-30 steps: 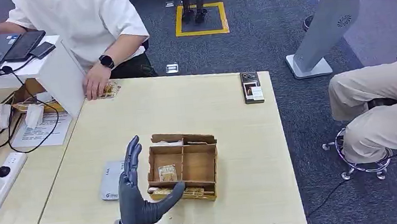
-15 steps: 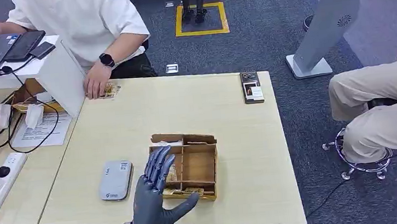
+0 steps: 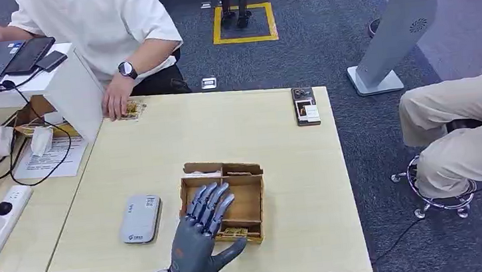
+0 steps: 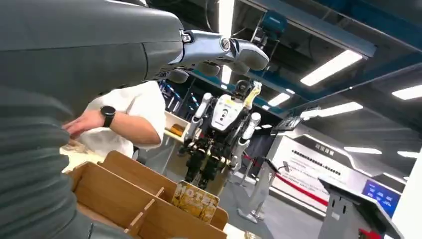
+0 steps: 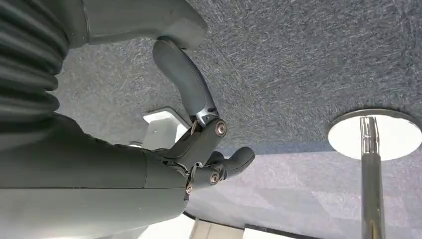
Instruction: Pass the card to the sensor for recognition and then transmit it.
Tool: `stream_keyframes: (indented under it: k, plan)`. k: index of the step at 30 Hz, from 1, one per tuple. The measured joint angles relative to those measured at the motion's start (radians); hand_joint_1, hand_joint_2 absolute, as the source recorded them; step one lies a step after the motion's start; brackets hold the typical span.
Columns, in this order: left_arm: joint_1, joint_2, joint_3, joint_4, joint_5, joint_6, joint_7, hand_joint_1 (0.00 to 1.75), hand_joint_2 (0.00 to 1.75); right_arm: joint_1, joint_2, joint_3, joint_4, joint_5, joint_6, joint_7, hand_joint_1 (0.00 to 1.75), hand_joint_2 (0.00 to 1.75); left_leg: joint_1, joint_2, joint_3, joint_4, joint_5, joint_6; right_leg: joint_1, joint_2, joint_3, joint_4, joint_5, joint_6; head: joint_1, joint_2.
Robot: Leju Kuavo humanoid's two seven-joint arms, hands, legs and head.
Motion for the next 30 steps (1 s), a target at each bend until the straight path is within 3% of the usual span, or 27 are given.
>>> stream_keyframes:
  k: [14, 23, 30]
  plan:
    - [-0.019, 0.000, -0.008, 0.038, -0.116, 0.001, 0.055, 0.00, 1.75, 0.000, -0.001, 0.000, 0.001, 0.008, 0.000, 0.001, 0.00, 1.75, 0.000, 0.000, 0.000, 0.000, 0.000, 0.000, 0.000, 0.000, 0.000, 0.000, 0.000, 0.000, 0.000, 0.000]
    - [-0.035, 0.007, -0.019, 0.067, -0.223, 0.001, 0.127, 0.00, 1.75, 0.000, -0.002, 0.000, 0.002, 0.014, 0.000, 0.001, 0.00, 1.75, 0.000, 0.000, 0.000, 0.000, 0.000, 0.000, 0.000, 0.000, 0.000, 0.000, 0.000, 0.000, 0.000, 0.000]
    - [-0.039, 0.013, -0.036, 0.076, -0.236, 0.001, 0.146, 0.00, 1.75, 0.000, -0.002, 0.000, 0.002, 0.014, 0.000, 0.001, 0.00, 1.75, 0.000, 0.000, 0.000, 0.000, 0.000, 0.000, 0.000, 0.000, 0.000, 0.000, 0.000, 0.000, 0.000, 0.000]
